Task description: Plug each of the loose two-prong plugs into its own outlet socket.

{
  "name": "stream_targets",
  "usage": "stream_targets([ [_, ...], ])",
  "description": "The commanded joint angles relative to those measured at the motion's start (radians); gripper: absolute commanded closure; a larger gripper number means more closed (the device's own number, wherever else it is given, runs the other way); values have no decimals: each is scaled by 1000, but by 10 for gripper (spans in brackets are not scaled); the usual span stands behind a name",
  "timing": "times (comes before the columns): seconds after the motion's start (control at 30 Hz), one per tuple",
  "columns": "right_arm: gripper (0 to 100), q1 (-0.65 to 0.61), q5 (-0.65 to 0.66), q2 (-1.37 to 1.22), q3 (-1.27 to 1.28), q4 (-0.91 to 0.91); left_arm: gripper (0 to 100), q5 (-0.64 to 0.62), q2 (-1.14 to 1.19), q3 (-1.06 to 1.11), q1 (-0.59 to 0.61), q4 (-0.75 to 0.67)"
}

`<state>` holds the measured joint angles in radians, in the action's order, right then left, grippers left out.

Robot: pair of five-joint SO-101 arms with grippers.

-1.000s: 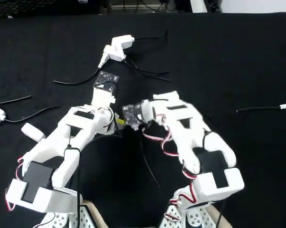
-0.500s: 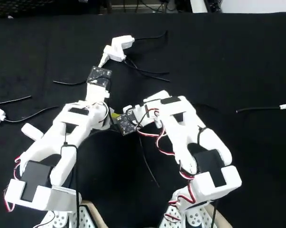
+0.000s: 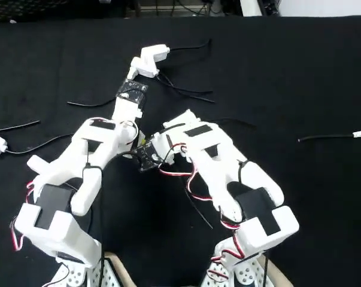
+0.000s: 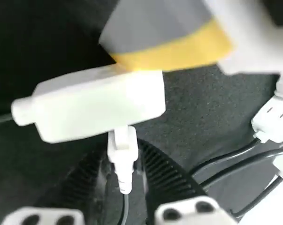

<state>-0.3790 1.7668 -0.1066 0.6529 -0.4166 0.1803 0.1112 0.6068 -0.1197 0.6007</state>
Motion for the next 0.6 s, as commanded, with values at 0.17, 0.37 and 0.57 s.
stream_targets([
  [0.17,987,-15,14,7,-51,46,671,9,6,-35,-12,25],
  [0.37,987,-18,44,-13,-50,127,671,9,3,-35,1,25],
  [0.57,987,-20,51,-39,-44,89,671,5,11,-58,8,28],
])
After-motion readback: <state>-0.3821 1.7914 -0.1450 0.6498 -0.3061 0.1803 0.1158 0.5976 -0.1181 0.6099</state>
